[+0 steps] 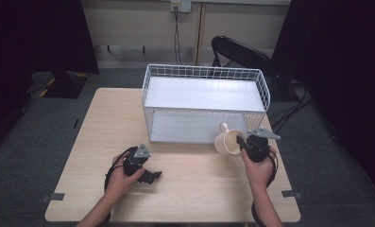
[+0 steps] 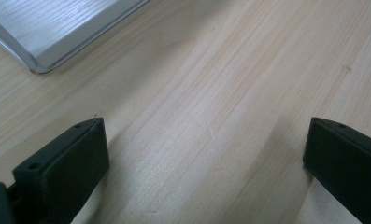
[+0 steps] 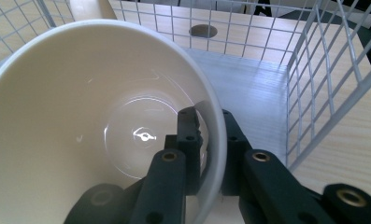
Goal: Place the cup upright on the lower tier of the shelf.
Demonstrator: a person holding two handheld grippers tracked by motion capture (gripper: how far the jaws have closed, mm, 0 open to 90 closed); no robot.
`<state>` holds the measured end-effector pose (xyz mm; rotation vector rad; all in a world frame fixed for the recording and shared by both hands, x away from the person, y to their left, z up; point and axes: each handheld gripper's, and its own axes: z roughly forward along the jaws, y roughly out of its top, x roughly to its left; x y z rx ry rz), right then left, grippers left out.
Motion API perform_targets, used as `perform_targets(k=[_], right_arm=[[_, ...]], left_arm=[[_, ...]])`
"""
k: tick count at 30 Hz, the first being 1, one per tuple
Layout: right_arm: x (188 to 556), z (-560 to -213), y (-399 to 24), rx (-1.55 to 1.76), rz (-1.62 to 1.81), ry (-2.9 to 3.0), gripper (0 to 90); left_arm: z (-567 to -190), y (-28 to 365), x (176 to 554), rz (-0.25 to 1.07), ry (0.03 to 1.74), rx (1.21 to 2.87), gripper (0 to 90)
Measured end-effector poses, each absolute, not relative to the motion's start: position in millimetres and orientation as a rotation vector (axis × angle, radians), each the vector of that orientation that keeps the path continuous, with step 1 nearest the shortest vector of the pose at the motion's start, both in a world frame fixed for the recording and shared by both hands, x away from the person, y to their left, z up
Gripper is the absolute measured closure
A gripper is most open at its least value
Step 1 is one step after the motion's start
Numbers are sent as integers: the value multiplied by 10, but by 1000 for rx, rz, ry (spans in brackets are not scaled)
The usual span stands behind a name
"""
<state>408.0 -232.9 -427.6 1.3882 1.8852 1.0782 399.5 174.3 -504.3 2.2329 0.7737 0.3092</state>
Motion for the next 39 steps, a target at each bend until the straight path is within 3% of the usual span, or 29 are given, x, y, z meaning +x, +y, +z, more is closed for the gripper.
perform_targets(k=[39], right_arm=[[4382, -4329, -1998, 1364, 1046, 1814, 831]], left_arm=[[-5044, 1743, 3995, 307, 773, 2233, 0]])
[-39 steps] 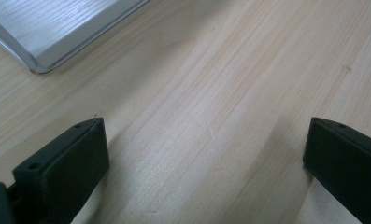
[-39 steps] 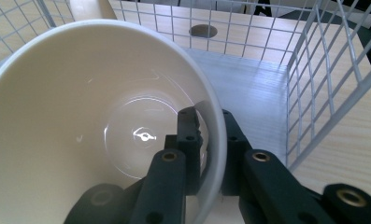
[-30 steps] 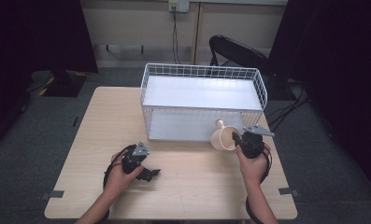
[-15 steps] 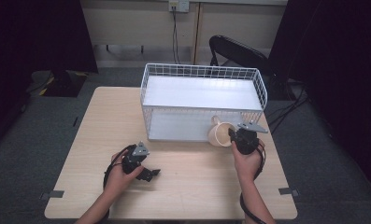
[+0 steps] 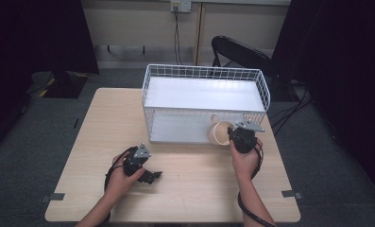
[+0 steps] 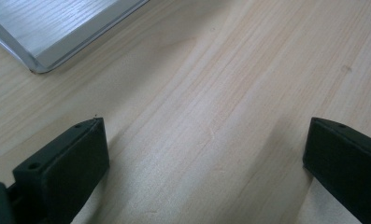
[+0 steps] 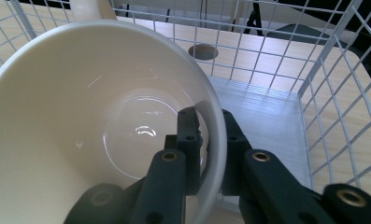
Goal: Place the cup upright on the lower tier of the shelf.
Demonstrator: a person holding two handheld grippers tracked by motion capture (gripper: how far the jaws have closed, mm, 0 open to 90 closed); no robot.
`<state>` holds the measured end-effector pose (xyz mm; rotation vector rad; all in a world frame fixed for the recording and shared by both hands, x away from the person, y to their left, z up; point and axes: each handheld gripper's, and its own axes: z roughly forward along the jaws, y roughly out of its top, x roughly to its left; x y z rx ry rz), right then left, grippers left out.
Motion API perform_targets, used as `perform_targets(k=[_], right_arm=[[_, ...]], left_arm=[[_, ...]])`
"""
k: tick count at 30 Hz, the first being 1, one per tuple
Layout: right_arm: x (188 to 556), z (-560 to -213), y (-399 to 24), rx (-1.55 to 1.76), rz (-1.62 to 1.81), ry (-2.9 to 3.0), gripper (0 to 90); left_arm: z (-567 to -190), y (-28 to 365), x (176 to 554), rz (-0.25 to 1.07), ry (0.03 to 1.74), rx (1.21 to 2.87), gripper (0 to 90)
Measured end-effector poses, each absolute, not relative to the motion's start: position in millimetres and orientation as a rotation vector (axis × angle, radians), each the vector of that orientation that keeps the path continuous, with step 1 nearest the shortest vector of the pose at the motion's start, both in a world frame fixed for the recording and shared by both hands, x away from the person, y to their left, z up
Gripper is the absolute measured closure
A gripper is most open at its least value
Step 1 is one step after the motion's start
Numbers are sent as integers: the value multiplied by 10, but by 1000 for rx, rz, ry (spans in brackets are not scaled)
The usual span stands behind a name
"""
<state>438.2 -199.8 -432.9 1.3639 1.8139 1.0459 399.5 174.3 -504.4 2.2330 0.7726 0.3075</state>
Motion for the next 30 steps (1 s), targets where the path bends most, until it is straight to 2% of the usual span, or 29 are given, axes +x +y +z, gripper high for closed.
perform_targets(k=[30], right_arm=[[4541, -4525, -1857, 1372, 1024, 1760, 830]], left_arm=[[-5044, 1743, 3995, 307, 773, 2233, 0]])
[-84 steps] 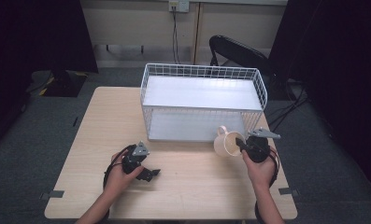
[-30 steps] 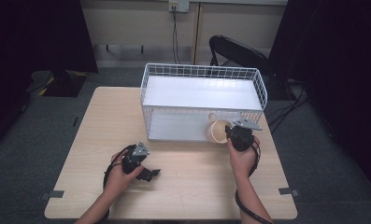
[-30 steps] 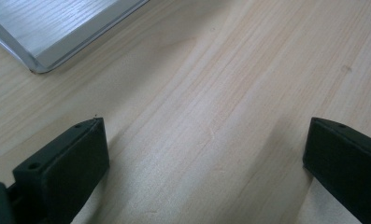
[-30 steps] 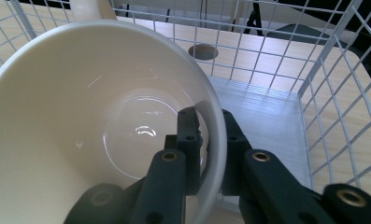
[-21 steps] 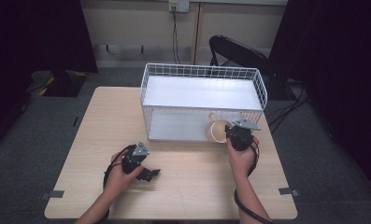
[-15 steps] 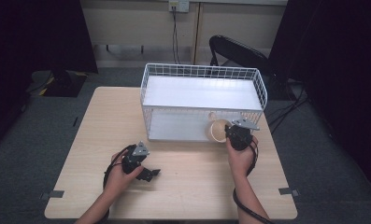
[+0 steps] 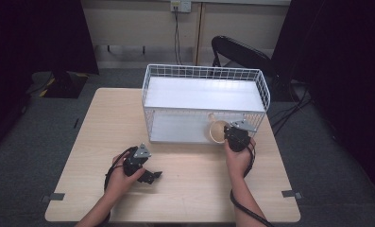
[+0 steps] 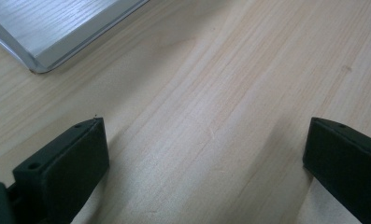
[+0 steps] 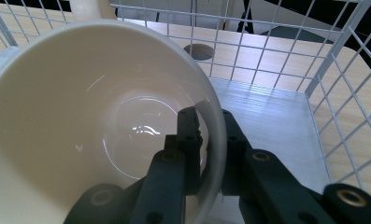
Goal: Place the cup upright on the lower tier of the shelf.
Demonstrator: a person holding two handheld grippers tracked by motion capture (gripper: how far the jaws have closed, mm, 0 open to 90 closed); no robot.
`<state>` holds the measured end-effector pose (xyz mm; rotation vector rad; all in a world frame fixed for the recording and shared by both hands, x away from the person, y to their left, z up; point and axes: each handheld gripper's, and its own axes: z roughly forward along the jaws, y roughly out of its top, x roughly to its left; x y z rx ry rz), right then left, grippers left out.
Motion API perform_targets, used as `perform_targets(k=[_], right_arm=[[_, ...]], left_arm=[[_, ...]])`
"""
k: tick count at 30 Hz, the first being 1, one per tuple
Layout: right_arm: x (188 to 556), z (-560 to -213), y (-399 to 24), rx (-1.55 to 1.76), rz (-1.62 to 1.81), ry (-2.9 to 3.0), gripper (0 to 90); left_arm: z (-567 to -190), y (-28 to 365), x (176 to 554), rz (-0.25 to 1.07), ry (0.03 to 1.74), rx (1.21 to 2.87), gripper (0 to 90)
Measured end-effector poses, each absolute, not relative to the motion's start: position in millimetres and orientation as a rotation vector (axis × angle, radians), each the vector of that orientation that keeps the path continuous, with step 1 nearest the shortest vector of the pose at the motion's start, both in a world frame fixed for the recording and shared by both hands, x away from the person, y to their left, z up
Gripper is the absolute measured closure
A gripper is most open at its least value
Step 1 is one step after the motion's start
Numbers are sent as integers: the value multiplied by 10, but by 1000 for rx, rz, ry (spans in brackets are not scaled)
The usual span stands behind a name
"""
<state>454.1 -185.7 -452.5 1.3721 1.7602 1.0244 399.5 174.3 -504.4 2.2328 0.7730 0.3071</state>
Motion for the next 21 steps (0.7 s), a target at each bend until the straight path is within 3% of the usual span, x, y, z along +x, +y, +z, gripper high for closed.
perform_targets(k=[21], right_arm=[[4560, -4550, -1840, 1423, 1073, 1710, 790]], left_arm=[[-5044, 1742, 3995, 307, 774, 2231, 0]])
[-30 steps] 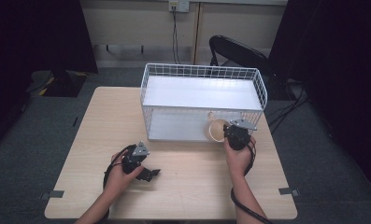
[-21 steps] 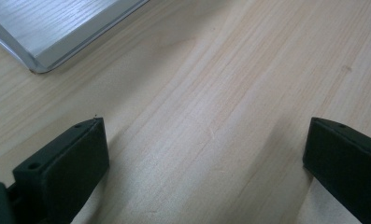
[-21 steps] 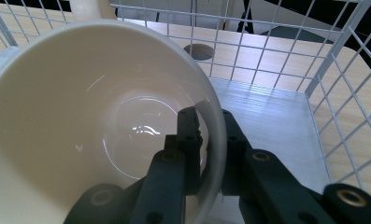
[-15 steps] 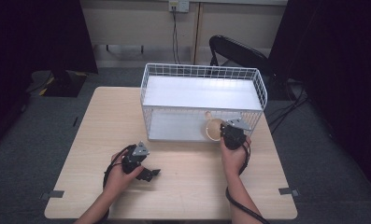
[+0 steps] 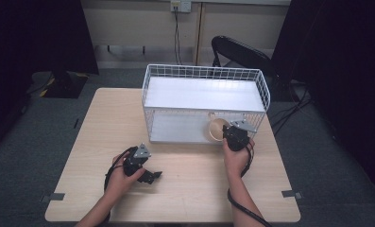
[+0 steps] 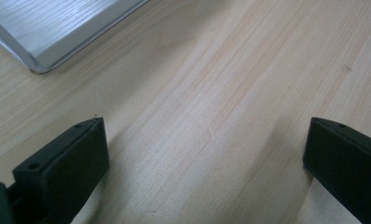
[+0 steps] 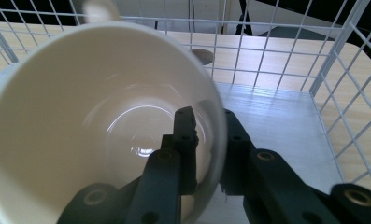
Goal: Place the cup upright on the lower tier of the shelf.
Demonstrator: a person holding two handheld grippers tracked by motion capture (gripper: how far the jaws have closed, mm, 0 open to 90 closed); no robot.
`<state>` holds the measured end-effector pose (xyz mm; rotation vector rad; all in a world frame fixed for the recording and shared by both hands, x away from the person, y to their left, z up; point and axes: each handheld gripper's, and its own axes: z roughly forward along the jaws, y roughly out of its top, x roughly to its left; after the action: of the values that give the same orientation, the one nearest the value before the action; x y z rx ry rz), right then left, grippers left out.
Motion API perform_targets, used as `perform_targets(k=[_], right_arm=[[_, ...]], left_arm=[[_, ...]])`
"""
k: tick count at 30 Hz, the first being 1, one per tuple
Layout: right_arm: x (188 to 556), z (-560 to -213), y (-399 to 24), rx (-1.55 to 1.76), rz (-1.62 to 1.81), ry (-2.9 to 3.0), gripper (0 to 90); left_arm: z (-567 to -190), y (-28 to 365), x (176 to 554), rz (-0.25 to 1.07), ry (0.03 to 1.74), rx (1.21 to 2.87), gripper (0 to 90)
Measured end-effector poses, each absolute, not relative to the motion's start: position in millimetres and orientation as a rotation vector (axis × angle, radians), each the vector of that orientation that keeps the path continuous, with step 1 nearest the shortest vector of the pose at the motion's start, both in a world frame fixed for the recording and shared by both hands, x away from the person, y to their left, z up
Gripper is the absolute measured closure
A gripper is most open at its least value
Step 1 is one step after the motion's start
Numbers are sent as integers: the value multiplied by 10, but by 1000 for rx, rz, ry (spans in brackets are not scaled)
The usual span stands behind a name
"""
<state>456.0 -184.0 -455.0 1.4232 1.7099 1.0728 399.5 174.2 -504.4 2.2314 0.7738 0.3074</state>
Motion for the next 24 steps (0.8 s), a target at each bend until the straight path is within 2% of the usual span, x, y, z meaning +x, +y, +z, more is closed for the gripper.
perform_targets(k=[17, 24], right_arm=[[4584, -4444, -1893, 1414, 1120, 1666, 693], [4582, -4416, -1922, 1442, 1116, 1646, 605]], left_arm=[[-5044, 1742, 3994, 309, 776, 2230, 0], [-5041, 1744, 3994, 310, 773, 2234, 0]])
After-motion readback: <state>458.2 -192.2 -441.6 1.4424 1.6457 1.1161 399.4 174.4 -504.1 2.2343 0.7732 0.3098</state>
